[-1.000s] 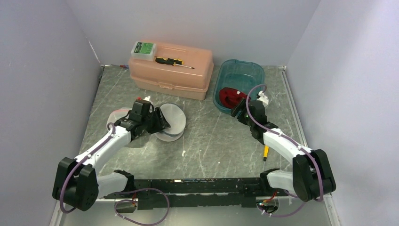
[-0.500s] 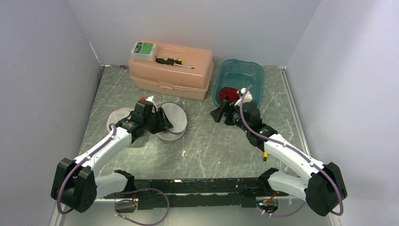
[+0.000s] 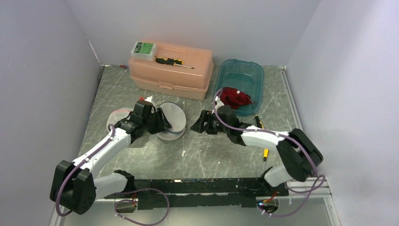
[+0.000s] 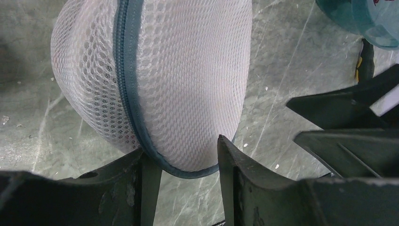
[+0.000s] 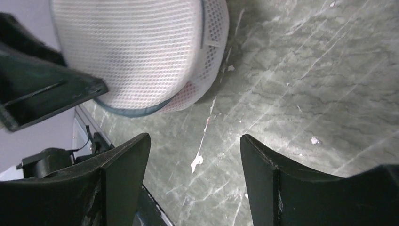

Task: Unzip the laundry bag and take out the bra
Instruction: Move the laundry bag to the center of the board, then unzip the laundry bag at the center of the board.

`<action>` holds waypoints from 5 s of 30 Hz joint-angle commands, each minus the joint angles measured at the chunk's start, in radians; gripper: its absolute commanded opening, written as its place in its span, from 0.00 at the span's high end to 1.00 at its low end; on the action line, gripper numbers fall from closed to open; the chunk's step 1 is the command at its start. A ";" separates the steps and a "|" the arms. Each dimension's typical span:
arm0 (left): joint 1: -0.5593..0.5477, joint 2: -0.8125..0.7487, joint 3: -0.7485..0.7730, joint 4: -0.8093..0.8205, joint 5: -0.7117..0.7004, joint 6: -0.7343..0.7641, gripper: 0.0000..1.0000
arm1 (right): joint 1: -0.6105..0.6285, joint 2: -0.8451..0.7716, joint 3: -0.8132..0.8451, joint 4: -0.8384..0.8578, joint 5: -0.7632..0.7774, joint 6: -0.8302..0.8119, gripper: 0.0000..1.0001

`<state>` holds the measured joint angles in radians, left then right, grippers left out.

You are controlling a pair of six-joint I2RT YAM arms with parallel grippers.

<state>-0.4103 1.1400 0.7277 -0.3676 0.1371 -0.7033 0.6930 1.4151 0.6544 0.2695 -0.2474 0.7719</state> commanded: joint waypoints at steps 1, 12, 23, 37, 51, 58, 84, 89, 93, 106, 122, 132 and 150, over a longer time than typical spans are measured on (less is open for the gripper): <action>-0.004 -0.046 0.005 -0.022 -0.027 -0.007 0.50 | 0.012 0.105 0.078 0.131 -0.026 0.100 0.27; -0.003 -0.071 0.012 -0.064 -0.038 0.007 0.51 | -0.017 0.336 0.241 0.234 -0.092 0.080 0.28; -0.004 -0.082 0.003 -0.079 -0.038 0.009 0.51 | -0.063 0.519 0.404 0.190 -0.253 0.014 0.41; -0.004 -0.094 0.007 -0.091 -0.038 0.017 0.51 | -0.042 0.537 0.458 0.184 -0.332 0.021 0.54; -0.004 -0.173 0.113 -0.160 -0.024 -0.002 0.30 | -0.091 0.061 0.149 0.062 -0.072 0.026 1.00; -0.011 -0.321 -0.026 0.000 0.040 -0.240 0.05 | -0.056 -0.187 -0.013 -0.011 0.164 0.252 1.00; -0.422 -0.086 -0.043 0.180 -0.365 -0.564 0.19 | 0.100 -0.363 -0.124 -0.206 0.495 0.570 1.00; -0.406 0.009 0.028 0.190 -0.325 -0.518 0.28 | 0.100 -0.371 -0.154 -0.195 0.462 0.554 1.00; -0.388 0.075 0.040 0.247 -0.274 -0.508 0.38 | 0.101 -0.383 -0.173 -0.185 0.450 0.554 1.00; -0.202 0.088 0.052 0.288 0.047 -0.340 0.96 | 0.065 -0.406 -0.053 -0.328 0.311 0.180 0.24; -0.010 0.192 0.255 0.067 0.687 0.157 0.97 | -0.268 -0.371 -0.137 -0.030 -0.358 0.037 0.17; -0.010 0.181 0.198 0.165 0.713 0.121 0.97 | -0.240 -0.260 -0.152 -0.016 -0.357 0.066 0.25; -0.009 0.140 0.220 0.103 0.526 0.071 0.40 | -0.237 -0.301 -0.158 -0.028 -0.305 0.188 1.00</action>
<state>-0.4236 1.3495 0.9203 -0.2771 0.7559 -0.5972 0.4522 1.1763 0.4900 0.2173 -0.5823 0.8898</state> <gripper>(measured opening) 0.380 0.032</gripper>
